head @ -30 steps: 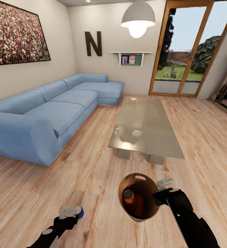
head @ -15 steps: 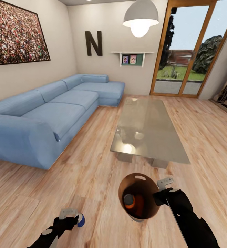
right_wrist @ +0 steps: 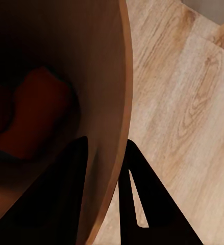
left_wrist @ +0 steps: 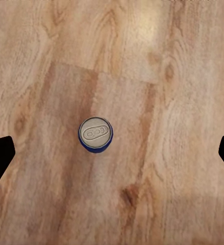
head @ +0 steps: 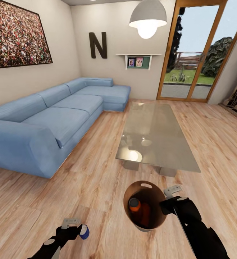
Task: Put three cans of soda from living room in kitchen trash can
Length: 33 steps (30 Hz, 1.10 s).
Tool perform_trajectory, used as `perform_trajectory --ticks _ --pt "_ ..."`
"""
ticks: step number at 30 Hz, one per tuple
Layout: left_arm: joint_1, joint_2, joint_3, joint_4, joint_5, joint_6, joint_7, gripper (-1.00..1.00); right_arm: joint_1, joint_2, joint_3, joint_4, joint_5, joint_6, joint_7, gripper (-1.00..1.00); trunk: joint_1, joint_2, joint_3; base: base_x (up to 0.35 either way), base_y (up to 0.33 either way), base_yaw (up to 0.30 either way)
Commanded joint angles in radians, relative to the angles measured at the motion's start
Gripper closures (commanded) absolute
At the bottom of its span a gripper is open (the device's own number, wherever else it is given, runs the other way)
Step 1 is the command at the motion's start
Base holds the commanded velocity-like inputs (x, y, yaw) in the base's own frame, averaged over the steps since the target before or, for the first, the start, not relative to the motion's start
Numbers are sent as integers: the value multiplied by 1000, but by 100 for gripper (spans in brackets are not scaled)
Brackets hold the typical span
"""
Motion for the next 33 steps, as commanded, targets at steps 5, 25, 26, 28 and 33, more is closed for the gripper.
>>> perform_trajectory --ticks 5,25,26,28,33 --pt "0 -1 0 0 0 -1 0 -100 0 0 0 0 -9 1 1 100 0 0 0 0 0 0" --pt "0 0 0 0 1 4 0 -100 0 0 0 0 -9 1 1 100 0 0 0 109 0 0" --pt "0 0 -1 0 0 3 0 -100 0 0 0 0 -9 1 1 100 0 0 0 145 0 0" --pt "0 0 -1 0 0 3 0 -100 0 0 0 0 -9 1 1 100 0 0 0 39 0 0" --pt "0 0 -1 0 1 2 0 -100 0 0 0 -5 -9 1 1 100 0 0 0 8 0 0"
